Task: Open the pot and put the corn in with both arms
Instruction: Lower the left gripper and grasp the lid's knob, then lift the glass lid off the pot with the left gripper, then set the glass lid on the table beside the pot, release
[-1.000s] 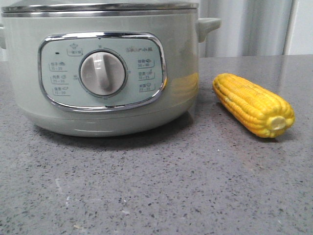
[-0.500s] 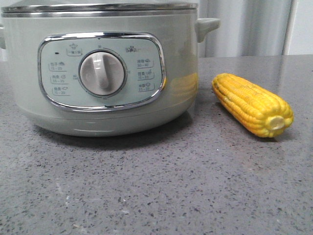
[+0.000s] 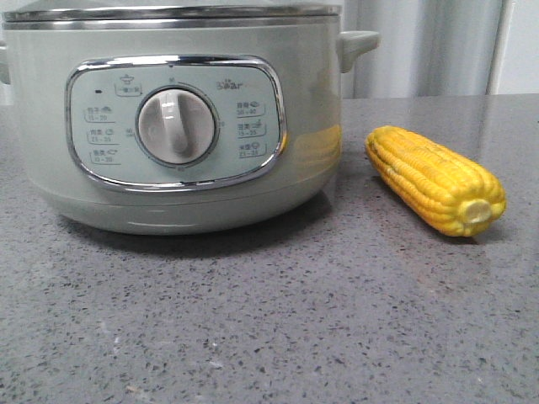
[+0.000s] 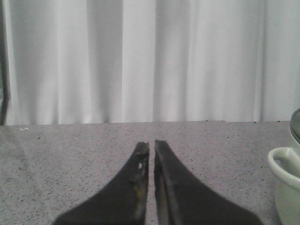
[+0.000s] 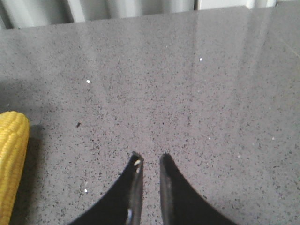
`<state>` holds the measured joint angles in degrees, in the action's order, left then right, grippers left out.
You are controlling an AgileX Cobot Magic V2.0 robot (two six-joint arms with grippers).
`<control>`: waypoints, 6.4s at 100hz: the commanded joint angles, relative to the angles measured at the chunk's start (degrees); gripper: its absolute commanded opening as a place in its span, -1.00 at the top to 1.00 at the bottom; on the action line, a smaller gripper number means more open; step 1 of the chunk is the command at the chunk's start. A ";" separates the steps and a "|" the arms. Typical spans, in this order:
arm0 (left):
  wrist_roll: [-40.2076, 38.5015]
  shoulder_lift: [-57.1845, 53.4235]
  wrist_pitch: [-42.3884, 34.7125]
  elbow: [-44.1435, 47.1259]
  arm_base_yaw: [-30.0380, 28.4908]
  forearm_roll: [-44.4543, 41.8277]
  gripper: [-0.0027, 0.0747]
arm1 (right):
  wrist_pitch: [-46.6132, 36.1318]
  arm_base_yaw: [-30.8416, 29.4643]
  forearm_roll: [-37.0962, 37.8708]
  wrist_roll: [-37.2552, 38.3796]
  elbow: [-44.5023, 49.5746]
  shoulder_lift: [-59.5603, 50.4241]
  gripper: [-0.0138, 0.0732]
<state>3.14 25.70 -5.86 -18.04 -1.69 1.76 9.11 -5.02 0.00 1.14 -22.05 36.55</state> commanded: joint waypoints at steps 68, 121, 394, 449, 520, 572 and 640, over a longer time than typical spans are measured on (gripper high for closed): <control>-0.49 4.25 -10.88 -6.18 11.79 0.37 -0.05 | -4.49 -0.31 0.00 -0.35 -2.15 1.03 0.65; -0.49 29.18 -20.19 -17.94 30.95 0.37 -0.28 | -4.49 -0.31 0.00 -0.36 -2.15 1.03 0.65; -3.14 49.40 -27.45 -33.15 38.45 0.37 0.98 | -4.49 -0.31 0.00 -0.36 -2.15 1.03 0.65; 12.38 30.86 -23.18 -33.66 35.32 7.24 0.98 | -4.49 -0.31 0.00 -0.36 -2.15 1.03 0.65; 16.13 14.13 -8.40 -18.74 1.05 11.43 0.98 | -4.49 -0.31 0.00 -0.36 -2.15 1.03 0.65; 12.04 18.49 -24.62 -1.06 3.73 13.30 0.98 | -4.49 -0.31 0.00 -0.36 -2.15 1.03 0.65; 7.01 40.05 -38.01 -0.94 11.05 13.30 0.98 | -4.49 -0.31 0.00 -0.36 -2.15 1.03 0.65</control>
<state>13.08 65.38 -34.79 -16.79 8.91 15.50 9.00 -5.02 0.00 1.14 -22.05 37.27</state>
